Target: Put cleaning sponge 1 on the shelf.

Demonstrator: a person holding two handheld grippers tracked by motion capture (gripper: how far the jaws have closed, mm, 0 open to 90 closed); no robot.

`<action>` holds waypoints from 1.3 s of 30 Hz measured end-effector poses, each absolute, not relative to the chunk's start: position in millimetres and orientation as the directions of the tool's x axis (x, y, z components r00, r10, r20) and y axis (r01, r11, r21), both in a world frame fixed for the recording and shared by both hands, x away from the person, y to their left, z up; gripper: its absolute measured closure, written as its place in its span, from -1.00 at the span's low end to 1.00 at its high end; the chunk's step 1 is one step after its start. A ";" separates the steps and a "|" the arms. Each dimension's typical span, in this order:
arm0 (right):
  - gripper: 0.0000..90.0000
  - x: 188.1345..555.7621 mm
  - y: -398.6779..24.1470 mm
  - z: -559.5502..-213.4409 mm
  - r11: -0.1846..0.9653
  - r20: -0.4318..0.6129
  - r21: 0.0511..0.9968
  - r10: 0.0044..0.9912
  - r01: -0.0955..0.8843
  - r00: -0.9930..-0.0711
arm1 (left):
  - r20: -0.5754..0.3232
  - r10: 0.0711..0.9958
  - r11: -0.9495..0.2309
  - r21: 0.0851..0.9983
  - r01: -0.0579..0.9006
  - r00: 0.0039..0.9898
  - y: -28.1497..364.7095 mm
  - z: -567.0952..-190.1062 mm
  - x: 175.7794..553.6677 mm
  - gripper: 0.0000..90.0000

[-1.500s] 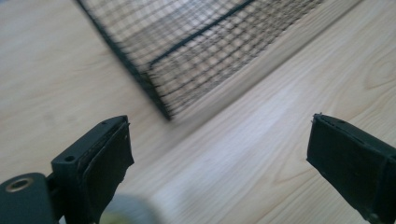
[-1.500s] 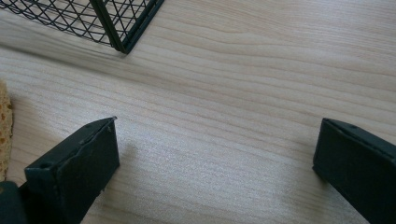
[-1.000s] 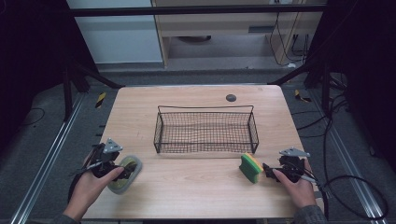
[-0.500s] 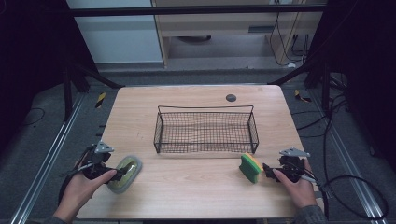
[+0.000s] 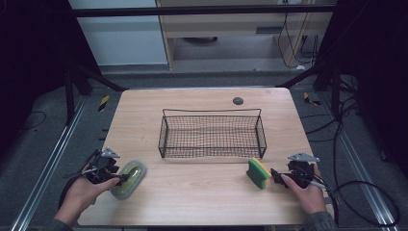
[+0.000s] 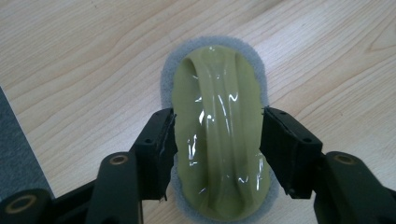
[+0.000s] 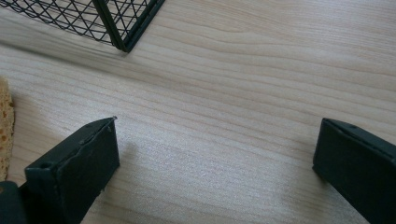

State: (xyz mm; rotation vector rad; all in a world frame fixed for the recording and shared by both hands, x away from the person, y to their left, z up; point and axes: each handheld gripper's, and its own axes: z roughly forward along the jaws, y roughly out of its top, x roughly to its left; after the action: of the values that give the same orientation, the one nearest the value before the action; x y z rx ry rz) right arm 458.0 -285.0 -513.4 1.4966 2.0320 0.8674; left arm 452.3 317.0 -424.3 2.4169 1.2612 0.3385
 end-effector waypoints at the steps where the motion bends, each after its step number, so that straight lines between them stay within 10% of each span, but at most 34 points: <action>1: -0.99 458.0 -285.0 -513.4 0.206 -0.002 0.723 0.955 0.659 -0.296 | 0.032 0.824 -0.518 0.447 0.729 0.565 317.0 -424.3 452.3 0.03; 15: -0.99 457.8 -285.4 -513.4 0.208 0.000 0.724 0.953 0.658 -0.301 | 0.004 0.808 -0.563 0.304 0.769 0.590 305.2 -432.2 471.6 0.09; 39: -0.99 457.7 -285.9 -513.4 0.211 0.000 0.724 0.952 0.657 -0.306 | 0.084 0.697 -0.696 0.321 0.642 0.713 302.5 -418.7 468.9 0.57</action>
State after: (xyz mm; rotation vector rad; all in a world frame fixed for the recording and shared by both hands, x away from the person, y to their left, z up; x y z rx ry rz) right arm 457.7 -285.9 -513.4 1.4881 2.0415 0.8751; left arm 468.9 302.5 -418.7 2.6511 1.0590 0.2897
